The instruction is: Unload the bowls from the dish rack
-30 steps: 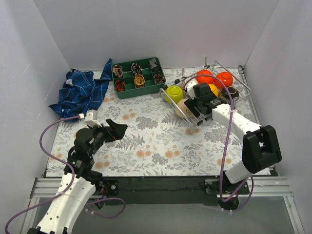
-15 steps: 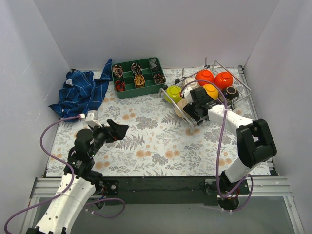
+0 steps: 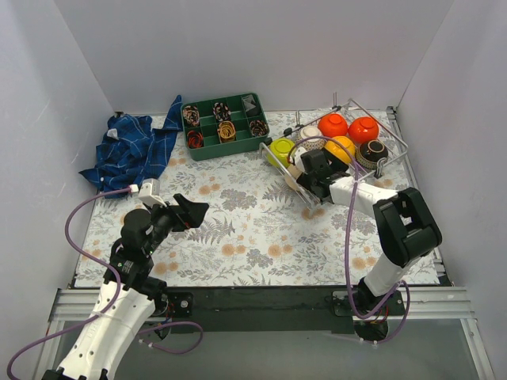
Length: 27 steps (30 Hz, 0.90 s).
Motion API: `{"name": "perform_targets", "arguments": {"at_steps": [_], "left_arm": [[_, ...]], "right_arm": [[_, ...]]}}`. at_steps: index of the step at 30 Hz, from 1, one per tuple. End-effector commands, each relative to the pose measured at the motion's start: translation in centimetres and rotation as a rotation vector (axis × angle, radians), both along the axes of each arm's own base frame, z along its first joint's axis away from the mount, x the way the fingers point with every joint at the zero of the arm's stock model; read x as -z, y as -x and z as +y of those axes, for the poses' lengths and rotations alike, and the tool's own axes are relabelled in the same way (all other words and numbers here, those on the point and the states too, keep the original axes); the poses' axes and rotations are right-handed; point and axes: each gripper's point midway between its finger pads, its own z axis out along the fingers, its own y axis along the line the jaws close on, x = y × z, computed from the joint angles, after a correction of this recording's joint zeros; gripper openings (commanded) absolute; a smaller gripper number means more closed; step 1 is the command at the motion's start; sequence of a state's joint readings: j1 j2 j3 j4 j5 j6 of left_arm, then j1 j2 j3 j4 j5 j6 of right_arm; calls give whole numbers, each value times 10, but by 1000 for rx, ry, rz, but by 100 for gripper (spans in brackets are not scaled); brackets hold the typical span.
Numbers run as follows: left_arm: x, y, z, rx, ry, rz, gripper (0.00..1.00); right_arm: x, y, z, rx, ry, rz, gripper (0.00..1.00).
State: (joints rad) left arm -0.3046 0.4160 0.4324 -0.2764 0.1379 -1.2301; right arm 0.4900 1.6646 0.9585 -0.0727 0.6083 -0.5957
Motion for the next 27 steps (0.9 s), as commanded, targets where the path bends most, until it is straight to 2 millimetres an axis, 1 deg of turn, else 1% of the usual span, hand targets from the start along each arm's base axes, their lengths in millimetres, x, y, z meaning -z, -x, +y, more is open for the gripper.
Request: {"name": "perform_targets", "arguments": {"at_steps": [1,3,4,6,8,9,11,12,14,16,17,19,20,22,25,26,27], "left_arm": [[-1,-1,2,-6,-13,-17,98],[-1,-1,2,-8,-14,-17,98],[-2,-1,2,-8,-12,-16,98],[-2,0,2,-8,-12,-16,98],[-2,0,2,-8,-12,-16,98],[-2,0,2,-10,-13,-16,98],[0,0,2,-8,-14,-10,98],[-1,0,2,-7,-13,-13,98],[-2,0,2,-7,-13,-15,98],[-1,0,1,-5,-13,-12,98],[-1,0,1,-5,-13,-12,98],[0,0,1,-5,-14,-10,98],[0,0,1,-5,-14,-10,98],[0,0,1,-4,-13,-10,98],[0,0,1,-1,-14,-7,98],[1,0,1,-2,-15,-4,98],[1,0,1,-1,-15,-4,98]], "right_arm": [[51,28,-9,23,51,134,96],[49,29,-8,23,72,122,89],[47,29,-7,22,78,116,87],[35,27,-1,18,81,82,81],[22,26,7,4,72,56,76],[16,24,10,2,65,43,71],[3,23,15,-4,47,20,67],[1,24,16,-4,44,23,64],[-9,22,17,-2,27,8,58],[-14,22,19,-4,16,10,54],[-16,22,19,-5,12,10,50],[-20,24,19,0,6,11,49],[-22,24,19,0,0,7,44],[-25,25,20,-1,-12,8,44],[-27,25,21,0,-19,13,41],[-31,24,22,3,-27,6,37],[-32,24,22,4,-30,3,35]]}}
